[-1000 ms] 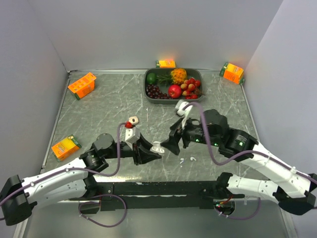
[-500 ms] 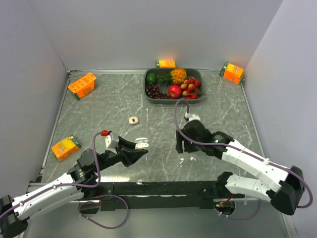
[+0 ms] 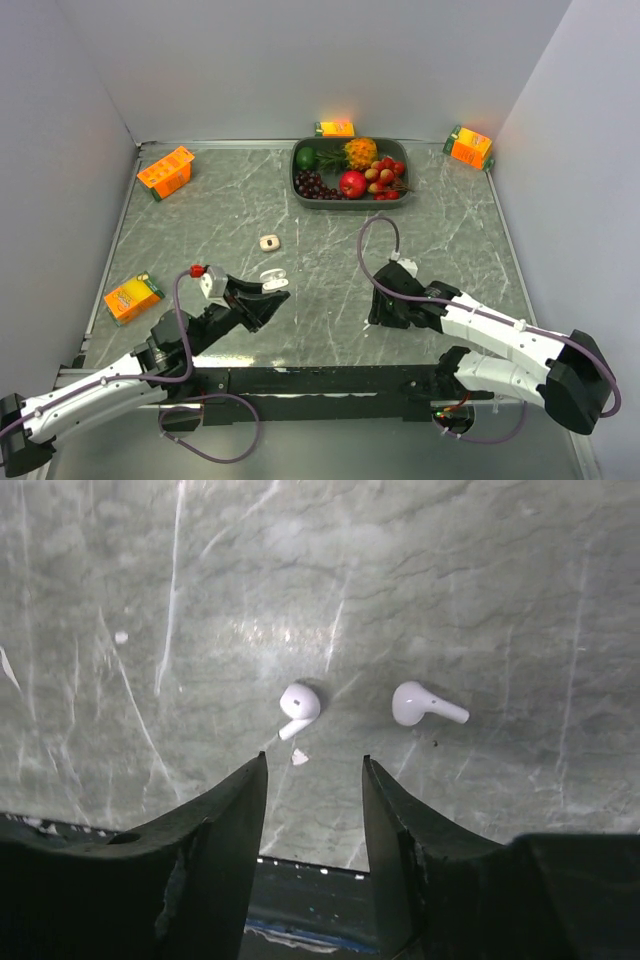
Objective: Insert the wireless bluetooth earbuds into the charging case
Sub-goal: Pick up the earbud from the center of the board.
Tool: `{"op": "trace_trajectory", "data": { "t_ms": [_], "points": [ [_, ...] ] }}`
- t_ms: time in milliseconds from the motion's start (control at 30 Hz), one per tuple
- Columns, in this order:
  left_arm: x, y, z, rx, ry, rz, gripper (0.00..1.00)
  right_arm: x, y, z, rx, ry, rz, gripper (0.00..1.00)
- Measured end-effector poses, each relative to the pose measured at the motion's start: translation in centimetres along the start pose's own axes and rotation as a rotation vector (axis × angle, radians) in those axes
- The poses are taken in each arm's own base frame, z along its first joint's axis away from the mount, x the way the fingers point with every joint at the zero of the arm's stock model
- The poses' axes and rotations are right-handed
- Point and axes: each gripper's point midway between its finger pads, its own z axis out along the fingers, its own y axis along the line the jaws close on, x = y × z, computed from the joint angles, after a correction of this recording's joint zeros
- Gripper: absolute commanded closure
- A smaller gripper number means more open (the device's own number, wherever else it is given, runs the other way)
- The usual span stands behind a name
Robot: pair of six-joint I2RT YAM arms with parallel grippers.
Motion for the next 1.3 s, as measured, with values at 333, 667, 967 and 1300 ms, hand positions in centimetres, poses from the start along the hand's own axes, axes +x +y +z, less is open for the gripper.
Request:
{"op": "trace_trajectory", "data": {
  "t_ms": [333,667,967,1300],
  "points": [
    [-0.6,0.6,-0.3,-0.039,-0.028,-0.003,0.99,-0.7,-0.3,0.4,0.022,0.001,-0.023,0.45],
    [-0.2,1.0,-0.4,-0.058,-0.013,-0.002,0.99,0.3,1.9,1.9,-0.030,0.088,-0.004,0.50],
    [-0.4,1.0,-0.5,-0.065,-0.023,-0.008,0.99,0.8,2.0,2.8,-0.015,0.120,0.021,0.51],
    [-0.4,1.0,-0.6,-0.067,-0.023,-0.014,0.99,0.8,1.6,3.2,0.012,0.116,0.021,0.52]
  ]
}}
